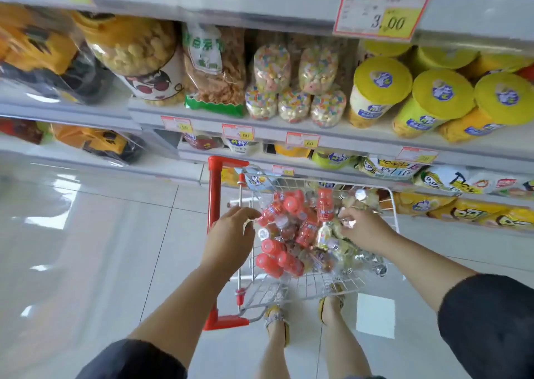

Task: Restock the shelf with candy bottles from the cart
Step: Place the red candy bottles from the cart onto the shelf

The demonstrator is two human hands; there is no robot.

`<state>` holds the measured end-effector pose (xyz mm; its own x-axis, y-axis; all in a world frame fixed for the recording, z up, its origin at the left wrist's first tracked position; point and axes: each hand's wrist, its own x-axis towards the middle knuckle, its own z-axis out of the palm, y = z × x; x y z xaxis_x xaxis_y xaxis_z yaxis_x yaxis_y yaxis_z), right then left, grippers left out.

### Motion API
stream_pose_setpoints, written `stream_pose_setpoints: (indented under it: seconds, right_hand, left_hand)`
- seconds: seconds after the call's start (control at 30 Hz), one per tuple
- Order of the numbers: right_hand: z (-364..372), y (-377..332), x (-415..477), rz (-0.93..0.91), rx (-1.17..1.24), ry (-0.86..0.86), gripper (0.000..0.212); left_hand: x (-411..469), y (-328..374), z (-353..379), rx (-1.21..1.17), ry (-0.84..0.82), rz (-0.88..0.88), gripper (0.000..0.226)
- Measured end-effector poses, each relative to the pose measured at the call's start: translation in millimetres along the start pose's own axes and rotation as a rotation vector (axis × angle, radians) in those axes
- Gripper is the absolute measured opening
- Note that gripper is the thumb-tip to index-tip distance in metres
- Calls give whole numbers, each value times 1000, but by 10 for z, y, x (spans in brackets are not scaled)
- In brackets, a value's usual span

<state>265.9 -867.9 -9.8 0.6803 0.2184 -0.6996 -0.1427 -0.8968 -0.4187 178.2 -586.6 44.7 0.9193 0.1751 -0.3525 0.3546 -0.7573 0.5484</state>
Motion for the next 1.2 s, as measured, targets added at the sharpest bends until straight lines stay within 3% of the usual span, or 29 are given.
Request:
stream_pose_setpoints:
  seconds: [0.23, 0.37, 0.53, 0.77, 1.0, 1.2]
  right_hand:
    - [485, 55, 783, 119, 93, 36, 58]
    - [591, 35, 1048, 146, 68, -55, 43]
    - [573, 51, 1055, 135, 78, -90, 50]
    - [238, -68, 428, -7, 136, -90, 50]
    - [-703, -655, -790, -239, 324, 112, 38]
    - [-1355, -973, -1678, -434, 396, 361, 40]
  left_hand:
    - [262, -280, 492, -96, -74, -56, 29]
    - [451, -390, 619, -60, -60, -59, 29]
    - [482, -444, 619, -23, -87, -86, 31]
    - [380, 204, 185, -82, -166, 19, 30]
    - [201, 1179, -428, -44, -287, 209, 45]
    - [-61, 2029, -814, -178, -130, 457, 52]
